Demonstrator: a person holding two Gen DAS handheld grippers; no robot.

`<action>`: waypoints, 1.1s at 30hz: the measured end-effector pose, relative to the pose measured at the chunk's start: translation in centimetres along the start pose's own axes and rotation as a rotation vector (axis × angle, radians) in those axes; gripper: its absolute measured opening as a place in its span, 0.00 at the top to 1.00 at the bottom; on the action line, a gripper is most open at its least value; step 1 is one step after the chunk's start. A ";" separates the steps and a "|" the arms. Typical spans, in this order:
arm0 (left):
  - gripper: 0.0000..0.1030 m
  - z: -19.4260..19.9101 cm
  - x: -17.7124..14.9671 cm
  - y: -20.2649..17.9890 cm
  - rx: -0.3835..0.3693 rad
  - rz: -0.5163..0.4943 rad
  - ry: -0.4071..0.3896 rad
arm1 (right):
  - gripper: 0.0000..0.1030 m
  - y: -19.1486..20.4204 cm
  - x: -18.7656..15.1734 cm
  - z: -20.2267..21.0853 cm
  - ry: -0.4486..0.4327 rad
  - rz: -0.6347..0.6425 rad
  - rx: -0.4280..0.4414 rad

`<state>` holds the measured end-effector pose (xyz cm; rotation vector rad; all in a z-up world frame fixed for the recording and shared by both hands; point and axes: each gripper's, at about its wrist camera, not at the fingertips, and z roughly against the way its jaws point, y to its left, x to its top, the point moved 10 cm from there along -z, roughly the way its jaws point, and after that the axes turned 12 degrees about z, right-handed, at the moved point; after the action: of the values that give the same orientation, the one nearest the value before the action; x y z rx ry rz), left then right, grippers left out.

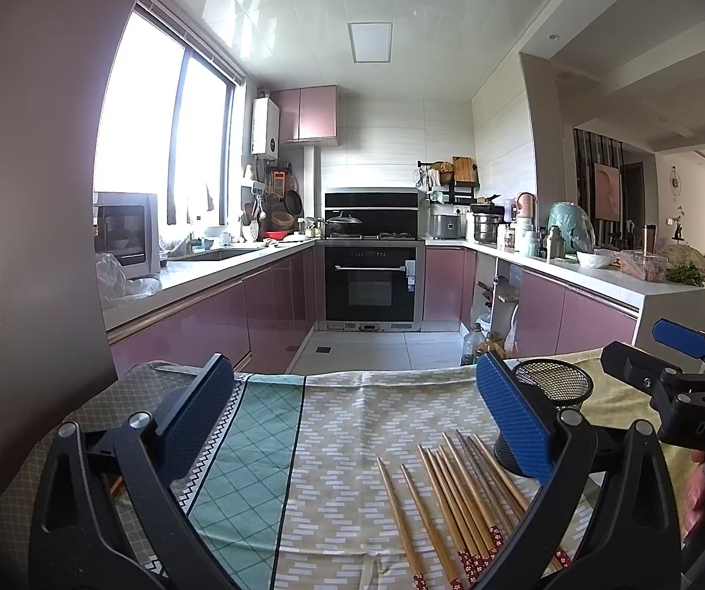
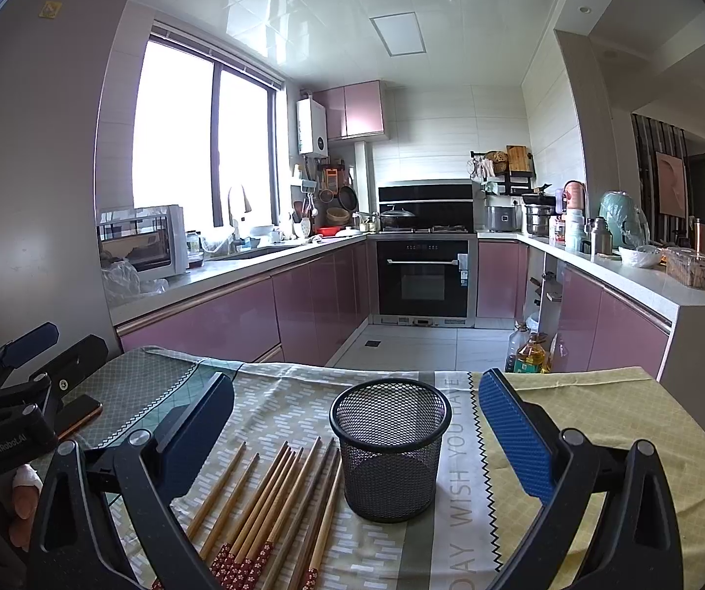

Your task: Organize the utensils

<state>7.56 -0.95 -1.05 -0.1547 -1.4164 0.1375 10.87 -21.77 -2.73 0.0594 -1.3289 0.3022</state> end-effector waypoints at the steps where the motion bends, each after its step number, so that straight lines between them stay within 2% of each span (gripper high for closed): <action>1: 0.06 0.0 0.0 0.0 0.000 0.000 0.001 | 0.06 0.0 0.0 0.0 -0.001 -0.001 0.000; 23: 0.06 -0.9 -0.8 -0.1 -0.006 -0.008 0.028 | 0.06 -0.3 -0.1 -0.2 0.009 -0.010 0.002; 30: 0.06 -1.6 -1.8 0.1 -0.007 -0.034 0.078 | 0.06 -0.1 -1.5 -0.8 0.064 -0.005 0.035; 33: 0.06 -2.3 -2.9 0.2 -0.008 -0.057 0.133 | 0.06 0.2 -2.7 -1.5 0.125 -0.005 0.063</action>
<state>9.37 -1.34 -4.20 -0.1277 -1.2876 0.0724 11.71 -21.74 -5.77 0.0954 -1.1949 0.3381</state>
